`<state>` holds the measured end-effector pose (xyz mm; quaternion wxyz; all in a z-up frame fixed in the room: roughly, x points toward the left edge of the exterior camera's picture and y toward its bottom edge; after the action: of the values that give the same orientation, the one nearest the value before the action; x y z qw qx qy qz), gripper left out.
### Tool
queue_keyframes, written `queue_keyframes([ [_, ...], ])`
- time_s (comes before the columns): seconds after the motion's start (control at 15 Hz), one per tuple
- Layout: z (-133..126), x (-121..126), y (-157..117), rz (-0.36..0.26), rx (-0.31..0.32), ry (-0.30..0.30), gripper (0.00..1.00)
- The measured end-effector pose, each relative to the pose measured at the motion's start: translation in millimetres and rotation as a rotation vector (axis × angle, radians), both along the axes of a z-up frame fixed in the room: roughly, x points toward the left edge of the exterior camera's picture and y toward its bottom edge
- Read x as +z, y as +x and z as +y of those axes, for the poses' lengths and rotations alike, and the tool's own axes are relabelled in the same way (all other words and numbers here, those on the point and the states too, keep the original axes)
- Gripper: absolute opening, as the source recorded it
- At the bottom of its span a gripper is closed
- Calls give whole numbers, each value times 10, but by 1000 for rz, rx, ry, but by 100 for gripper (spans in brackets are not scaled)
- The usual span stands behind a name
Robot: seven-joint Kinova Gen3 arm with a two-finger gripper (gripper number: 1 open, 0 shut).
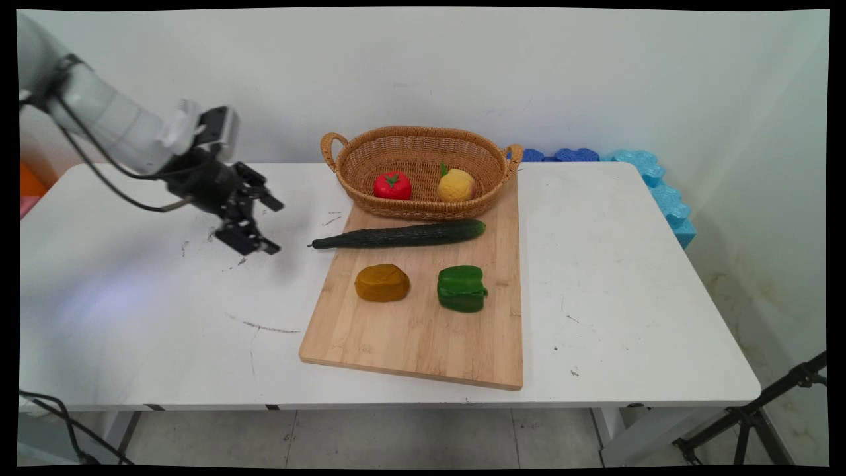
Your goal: Pick up the cucumber from the cutting board
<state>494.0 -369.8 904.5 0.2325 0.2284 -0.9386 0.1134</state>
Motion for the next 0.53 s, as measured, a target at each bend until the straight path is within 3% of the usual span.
queue_keyframes([
  [0.53,-424,-283,-659,-7,-3,-15,100],
])
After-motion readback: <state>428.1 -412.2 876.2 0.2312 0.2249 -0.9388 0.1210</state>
